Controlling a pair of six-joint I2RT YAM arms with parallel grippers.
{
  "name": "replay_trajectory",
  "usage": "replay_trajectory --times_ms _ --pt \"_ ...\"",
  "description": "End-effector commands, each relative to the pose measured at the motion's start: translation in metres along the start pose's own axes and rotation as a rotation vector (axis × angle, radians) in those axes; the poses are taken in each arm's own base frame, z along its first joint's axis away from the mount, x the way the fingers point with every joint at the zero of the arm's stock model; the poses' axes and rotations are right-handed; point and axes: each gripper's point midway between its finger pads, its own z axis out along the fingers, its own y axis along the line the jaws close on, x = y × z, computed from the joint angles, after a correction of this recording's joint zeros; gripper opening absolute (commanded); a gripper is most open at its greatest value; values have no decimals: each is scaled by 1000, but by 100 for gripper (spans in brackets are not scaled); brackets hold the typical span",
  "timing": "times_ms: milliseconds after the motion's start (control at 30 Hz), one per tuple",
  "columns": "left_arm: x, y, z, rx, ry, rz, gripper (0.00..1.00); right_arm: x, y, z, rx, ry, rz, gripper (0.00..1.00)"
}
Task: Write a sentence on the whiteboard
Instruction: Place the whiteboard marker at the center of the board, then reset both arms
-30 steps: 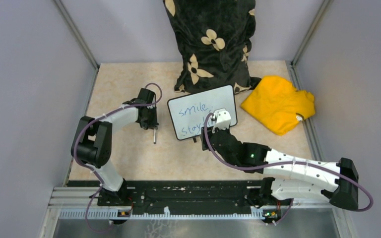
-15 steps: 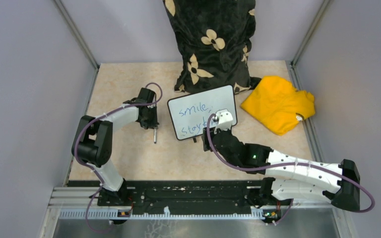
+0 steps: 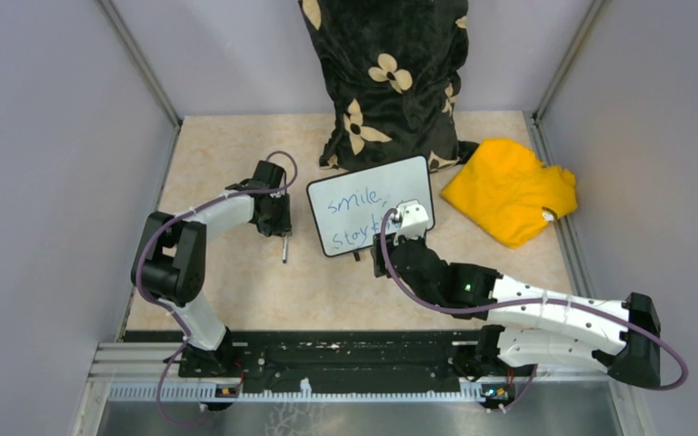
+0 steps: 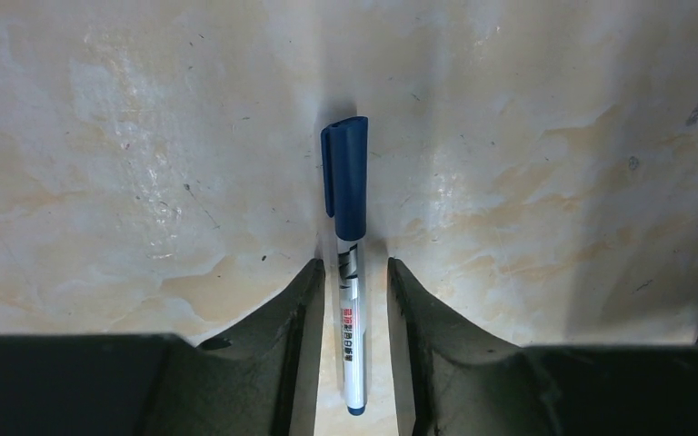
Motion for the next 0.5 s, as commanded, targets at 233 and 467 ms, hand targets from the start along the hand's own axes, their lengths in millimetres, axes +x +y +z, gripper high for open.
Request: replay_trajectory --times_ms 233,467 --pt "-49 -5 -61 46 -287 -55 49 -22 -11 -6 38 -72 33 61" --pt "-72 -23 -121 184 -503 -73 54 -43 -40 -13 156 -226 161 64"
